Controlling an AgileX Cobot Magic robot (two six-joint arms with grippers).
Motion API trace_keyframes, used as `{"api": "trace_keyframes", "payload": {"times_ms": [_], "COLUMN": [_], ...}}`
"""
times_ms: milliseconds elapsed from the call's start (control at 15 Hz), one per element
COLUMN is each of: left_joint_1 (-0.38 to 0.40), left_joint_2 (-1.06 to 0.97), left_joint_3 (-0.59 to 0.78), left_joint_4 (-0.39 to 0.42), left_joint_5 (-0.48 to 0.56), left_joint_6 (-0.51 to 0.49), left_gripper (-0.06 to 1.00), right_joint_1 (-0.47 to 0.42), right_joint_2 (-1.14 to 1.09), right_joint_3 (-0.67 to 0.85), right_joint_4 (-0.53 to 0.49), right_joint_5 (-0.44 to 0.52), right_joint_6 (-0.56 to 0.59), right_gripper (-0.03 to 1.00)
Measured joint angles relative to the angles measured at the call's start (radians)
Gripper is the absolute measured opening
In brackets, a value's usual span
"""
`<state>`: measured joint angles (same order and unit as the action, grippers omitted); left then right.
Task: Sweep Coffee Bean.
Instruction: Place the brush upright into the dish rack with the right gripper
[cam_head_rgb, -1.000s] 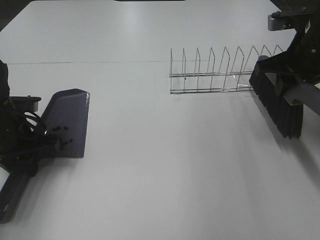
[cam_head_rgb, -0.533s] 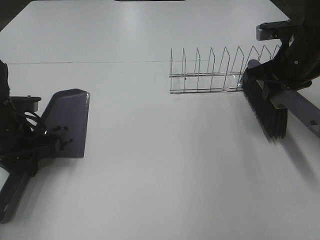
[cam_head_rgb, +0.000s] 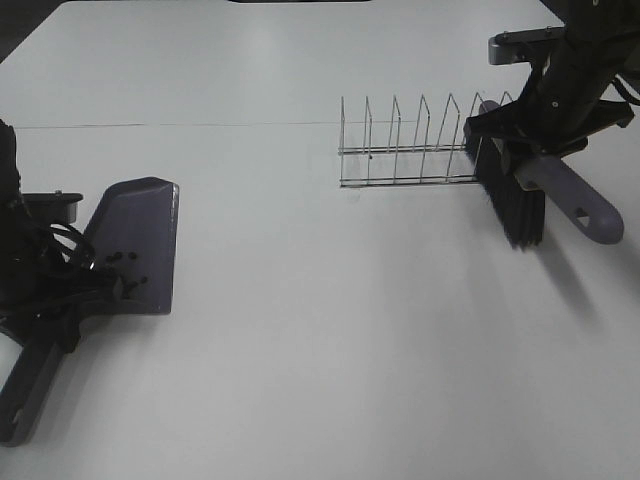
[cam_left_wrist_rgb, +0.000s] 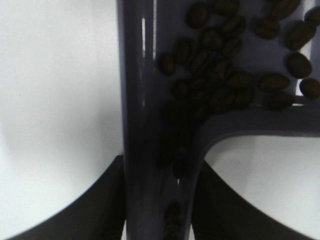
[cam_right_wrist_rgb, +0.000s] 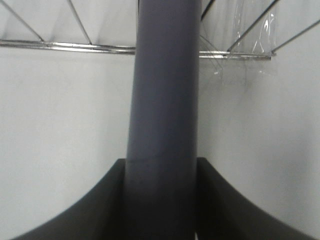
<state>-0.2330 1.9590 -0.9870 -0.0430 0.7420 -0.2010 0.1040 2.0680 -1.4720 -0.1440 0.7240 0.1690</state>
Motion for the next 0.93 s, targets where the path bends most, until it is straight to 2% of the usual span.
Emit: {"api": "trace_keyframes", "payload": {"times_ms": [133, 267, 467, 933], "left_joint_1": [0.000, 0.000, 0.000, 0.000], "left_joint_2": [0.000, 0.000, 0.000, 0.000], "left_joint_3": [0.000, 0.000, 0.000, 0.000], "left_joint_4": [-0.001, -0.001, -0.001, -0.001], "left_joint_5": [0.000, 0.000, 0.000, 0.000], "left_joint_6": [0.000, 0.000, 0.000, 0.000], "left_gripper": [0.33, 0.33, 0.33, 0.33], "right_joint_1": [0.000, 0.000, 0.000, 0.002], "right_joint_2": [0.083, 0.112, 0.121, 0.104], "right_joint_3": [-0.131, -0.174, -0.189, -0.189], "right_joint_4": [-0.003, -0.002, -0.001, -0.001], "right_joint_5": [0.051, 0.063, 0.061, 0.076], "right_joint_6": [0.056, 0.093, 0.128, 0.128], "right_gripper": [0.31, 0.31, 0.31, 0.31]}}
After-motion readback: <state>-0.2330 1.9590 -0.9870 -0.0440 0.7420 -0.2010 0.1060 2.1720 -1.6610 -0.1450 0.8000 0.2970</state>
